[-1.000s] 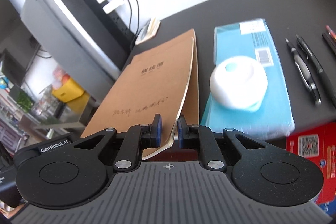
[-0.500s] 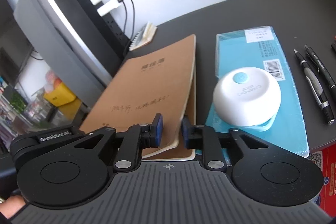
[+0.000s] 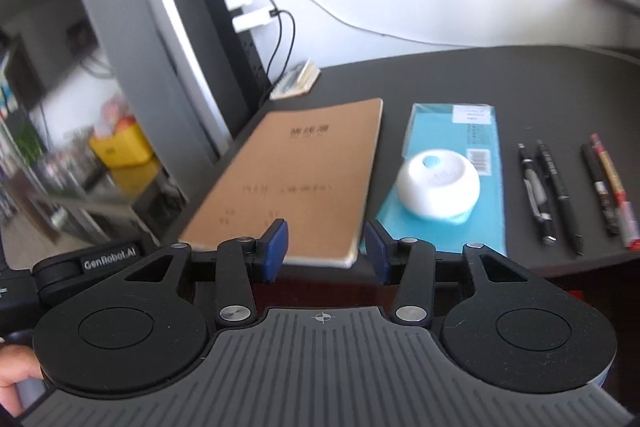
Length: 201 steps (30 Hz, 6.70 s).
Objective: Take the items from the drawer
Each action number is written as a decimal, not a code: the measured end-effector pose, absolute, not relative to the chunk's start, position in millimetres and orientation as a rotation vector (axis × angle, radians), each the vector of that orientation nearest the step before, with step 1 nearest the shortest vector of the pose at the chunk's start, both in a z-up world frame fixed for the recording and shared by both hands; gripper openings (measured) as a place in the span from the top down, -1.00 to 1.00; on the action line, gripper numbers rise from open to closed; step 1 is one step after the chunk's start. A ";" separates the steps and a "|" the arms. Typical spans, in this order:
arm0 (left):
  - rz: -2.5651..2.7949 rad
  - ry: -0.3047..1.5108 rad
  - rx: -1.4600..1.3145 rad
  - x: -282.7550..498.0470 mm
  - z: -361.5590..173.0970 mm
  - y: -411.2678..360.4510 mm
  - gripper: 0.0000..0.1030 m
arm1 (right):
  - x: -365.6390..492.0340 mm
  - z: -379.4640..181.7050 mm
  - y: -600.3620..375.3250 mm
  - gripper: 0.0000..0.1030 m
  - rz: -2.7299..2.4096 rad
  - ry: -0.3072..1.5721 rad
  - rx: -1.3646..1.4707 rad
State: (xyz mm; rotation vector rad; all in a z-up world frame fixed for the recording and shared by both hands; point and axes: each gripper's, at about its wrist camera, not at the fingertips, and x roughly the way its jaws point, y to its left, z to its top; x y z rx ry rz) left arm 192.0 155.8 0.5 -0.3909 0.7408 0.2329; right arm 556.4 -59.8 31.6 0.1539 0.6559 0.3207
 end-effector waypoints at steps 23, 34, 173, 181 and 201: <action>0.100 0.788 -0.172 107.9 -9.3 89.7 -0.70 | 495.2 44.3 -183.8 -0.55 0.146 0.612 -0.066; 0.096 0.782 -0.113 83.2 -12.8 70.8 -0.71 | 435.0 42.2 -216.6 -0.62 0.089 0.600 0.005; 0.132 0.916 -0.101 215.0 -70.4 50.4 -0.74 | 360.1 -83.8 -180.2 -0.76 0.006 0.848 0.011; 0.147 0.903 -0.117 224.8 -70.9 47.0 -0.74 | 338.4 -87.4 -175.6 -0.76 -0.005 0.823 -0.011; 0.124 0.912 -0.041 174.9 -58.9 38.4 -0.74 | 228.2 -66.0 -185.0 -0.78 0.002 0.833 -0.012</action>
